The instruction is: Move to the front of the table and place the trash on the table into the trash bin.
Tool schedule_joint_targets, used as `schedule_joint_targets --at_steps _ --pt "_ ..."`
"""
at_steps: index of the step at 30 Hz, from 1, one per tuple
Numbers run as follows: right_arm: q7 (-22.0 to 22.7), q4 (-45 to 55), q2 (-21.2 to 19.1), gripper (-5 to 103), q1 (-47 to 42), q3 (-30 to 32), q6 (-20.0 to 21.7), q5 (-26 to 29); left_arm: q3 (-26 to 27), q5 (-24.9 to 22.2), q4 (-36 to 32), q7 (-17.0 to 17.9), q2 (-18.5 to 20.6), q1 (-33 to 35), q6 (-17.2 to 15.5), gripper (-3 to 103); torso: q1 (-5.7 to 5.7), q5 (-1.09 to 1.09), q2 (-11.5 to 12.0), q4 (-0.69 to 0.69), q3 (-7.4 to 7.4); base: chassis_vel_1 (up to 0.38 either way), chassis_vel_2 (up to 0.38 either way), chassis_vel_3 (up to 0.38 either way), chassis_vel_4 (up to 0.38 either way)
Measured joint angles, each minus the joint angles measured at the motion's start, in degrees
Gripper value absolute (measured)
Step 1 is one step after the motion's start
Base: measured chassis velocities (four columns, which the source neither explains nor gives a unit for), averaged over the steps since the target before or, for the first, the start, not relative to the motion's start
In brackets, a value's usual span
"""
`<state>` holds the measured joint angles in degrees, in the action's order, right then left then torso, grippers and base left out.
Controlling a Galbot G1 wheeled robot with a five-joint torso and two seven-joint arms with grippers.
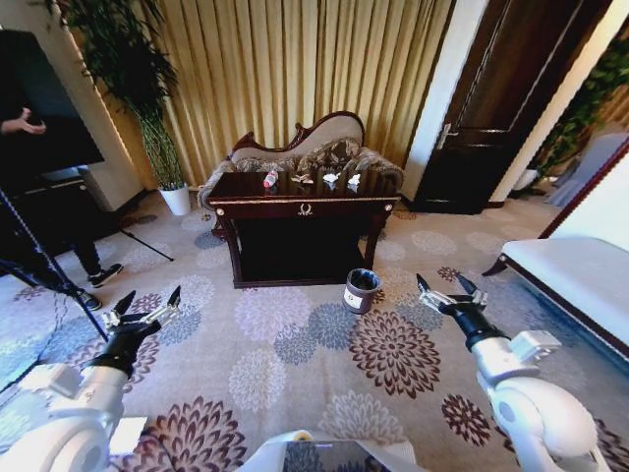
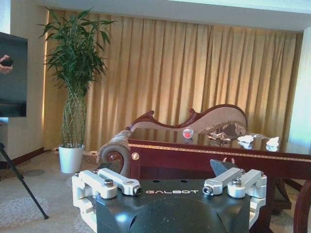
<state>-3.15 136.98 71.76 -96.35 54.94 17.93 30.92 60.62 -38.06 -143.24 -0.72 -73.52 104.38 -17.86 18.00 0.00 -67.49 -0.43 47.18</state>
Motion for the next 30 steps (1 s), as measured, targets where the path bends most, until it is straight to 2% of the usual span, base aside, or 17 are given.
schedule_joint_targets --at_steps 9,30 --pt "-0.4 -0.3 0.1 100 0.5 0.0 -0.1 -0.1 1.3 -2.2 0.0 -0.6 1.7 -1.5 -1.6 100 0.00 0.00 0.0 0.00 0.00 0.000 0.000 0.000 0.000" --pt "-0.5 0.2 0.2 100 0.5 0.3 -0.1 -0.3 1.4 -1.5 0.0 -0.9 1.3 -1.0 -1.1 100 0.00 0.00 0.0 0.00 0.00 0.000 0.000 0.000 0.000"
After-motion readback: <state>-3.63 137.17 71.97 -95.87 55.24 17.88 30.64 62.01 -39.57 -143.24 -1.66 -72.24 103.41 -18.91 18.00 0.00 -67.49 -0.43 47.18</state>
